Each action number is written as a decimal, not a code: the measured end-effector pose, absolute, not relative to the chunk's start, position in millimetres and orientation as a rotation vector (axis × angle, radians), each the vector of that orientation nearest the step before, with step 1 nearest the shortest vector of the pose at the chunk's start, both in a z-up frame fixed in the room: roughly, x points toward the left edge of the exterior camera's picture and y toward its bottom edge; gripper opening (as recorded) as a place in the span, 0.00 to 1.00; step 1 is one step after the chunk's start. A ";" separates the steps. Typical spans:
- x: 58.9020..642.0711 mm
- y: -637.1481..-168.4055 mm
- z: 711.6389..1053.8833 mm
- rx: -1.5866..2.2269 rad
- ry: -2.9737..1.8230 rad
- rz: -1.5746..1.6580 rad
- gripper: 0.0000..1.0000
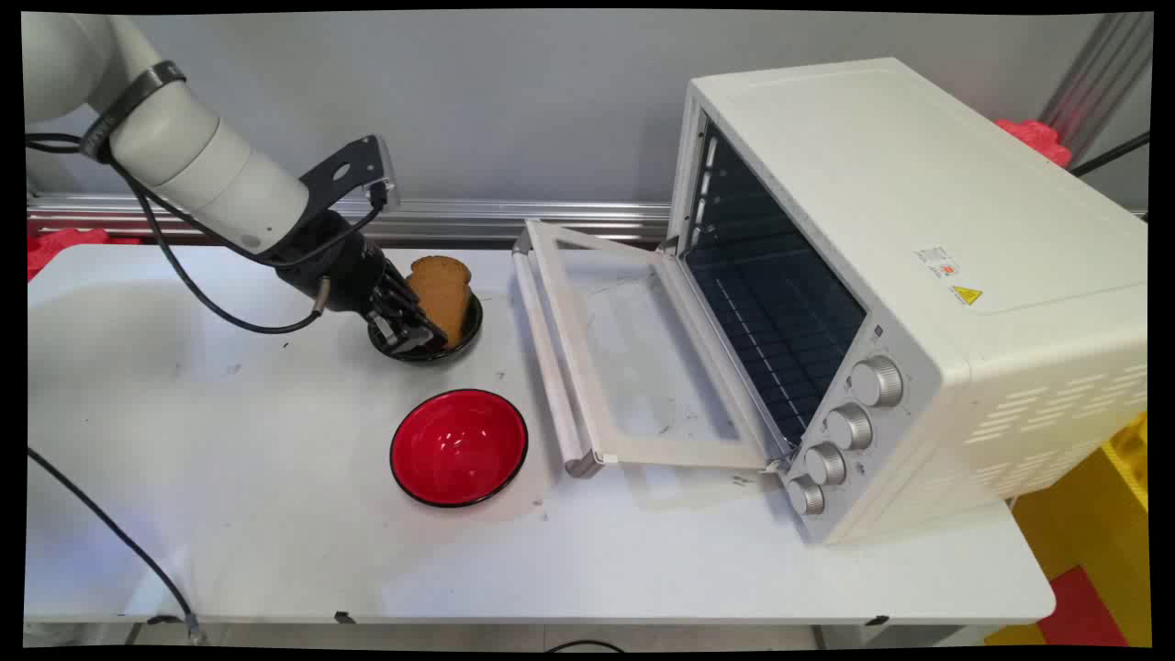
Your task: Close the oven
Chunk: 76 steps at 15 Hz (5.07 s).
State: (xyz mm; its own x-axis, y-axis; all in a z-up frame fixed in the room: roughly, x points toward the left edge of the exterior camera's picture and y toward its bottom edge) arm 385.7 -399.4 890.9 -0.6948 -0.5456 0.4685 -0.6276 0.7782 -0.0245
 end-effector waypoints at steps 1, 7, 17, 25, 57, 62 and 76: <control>386.4 -401.3 889.8 0.883 -2.522 0.255 0.00; 395.6 -411.1 874.4 0.874 -2.449 0.247 0.00; 392.9 -438.4 826.2 0.745 -2.390 0.234 0.00; 378.8 -453.3 793.3 0.697 -2.378 0.224 0.00; 353.3 -473.8 787.6 0.662 -2.234 0.247 0.00; 349.4 -477.8 798.1 0.654 -2.198 0.268 0.00; 324.9 -496.5 816.3 0.631 -2.101 0.316 0.00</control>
State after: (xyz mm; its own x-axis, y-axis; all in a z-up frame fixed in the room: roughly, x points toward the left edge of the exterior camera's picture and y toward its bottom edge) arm 324.9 -496.5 816.3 -0.4716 -0.3185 0.8223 -0.5461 0.8377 0.0112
